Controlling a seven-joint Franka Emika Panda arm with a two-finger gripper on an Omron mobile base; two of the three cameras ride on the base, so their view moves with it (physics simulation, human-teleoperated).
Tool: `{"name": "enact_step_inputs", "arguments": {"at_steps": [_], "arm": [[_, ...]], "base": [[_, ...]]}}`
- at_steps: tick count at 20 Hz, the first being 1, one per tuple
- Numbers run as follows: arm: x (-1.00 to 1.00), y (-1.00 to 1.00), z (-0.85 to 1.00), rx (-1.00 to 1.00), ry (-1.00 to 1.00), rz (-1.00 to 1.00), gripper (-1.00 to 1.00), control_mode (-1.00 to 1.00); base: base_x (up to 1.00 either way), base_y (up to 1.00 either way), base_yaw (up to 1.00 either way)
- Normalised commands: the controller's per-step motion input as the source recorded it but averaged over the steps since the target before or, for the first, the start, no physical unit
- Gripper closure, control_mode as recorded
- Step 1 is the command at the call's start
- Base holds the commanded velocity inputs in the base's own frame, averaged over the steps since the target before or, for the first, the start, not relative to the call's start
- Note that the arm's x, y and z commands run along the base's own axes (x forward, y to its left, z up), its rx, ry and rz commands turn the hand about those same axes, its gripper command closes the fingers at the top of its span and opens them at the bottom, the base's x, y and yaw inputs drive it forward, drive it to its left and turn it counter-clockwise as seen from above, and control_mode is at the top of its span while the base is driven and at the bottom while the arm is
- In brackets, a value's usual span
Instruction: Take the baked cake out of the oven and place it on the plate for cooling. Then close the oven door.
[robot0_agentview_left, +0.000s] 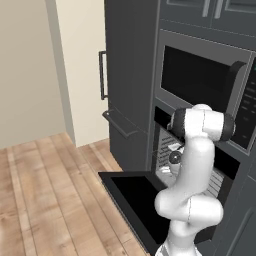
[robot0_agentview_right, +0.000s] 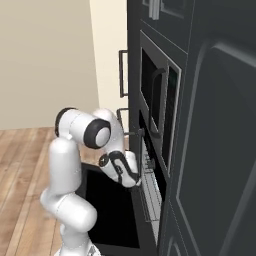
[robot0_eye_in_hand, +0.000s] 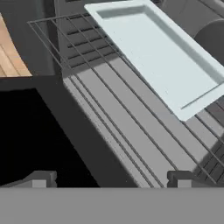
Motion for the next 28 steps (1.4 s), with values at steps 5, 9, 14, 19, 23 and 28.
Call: {"name": "enact_step_inputs", "arguments": {"at_steps": [5, 9, 14, 19, 23, 28], "arm": [[-0.52, 1.0, 1.0, -0.02, 0.0, 0.19, -1.0, -1.0], [-0.19, 0.91, 1.0, 0.0, 0.0, 0.15, -1.0, -1.0], [0.0, 0.77, 1.0, 0.0, 0.0, 0.09, -1.0, -1.0], [0.06, 0.74, 1.0, -0.01, 0.03, 0.01, -1.0, -1.0], [-0.01, 0.83, 1.0, -0.14, 0.14, 0.0, -1.0, -1.0], [-0.07, 0.94, 1.0, -0.22, 0.17, 0.0, -1.0, -1.0]], "base": [[0.0, 0.0, 0.0], [0.0, 0.0, 0.0], [0.0, 0.0, 0.0], [0.0, 0.0, 0.0], [0.0, 0.0, 0.0], [0.0, 0.0, 0.0]]}}
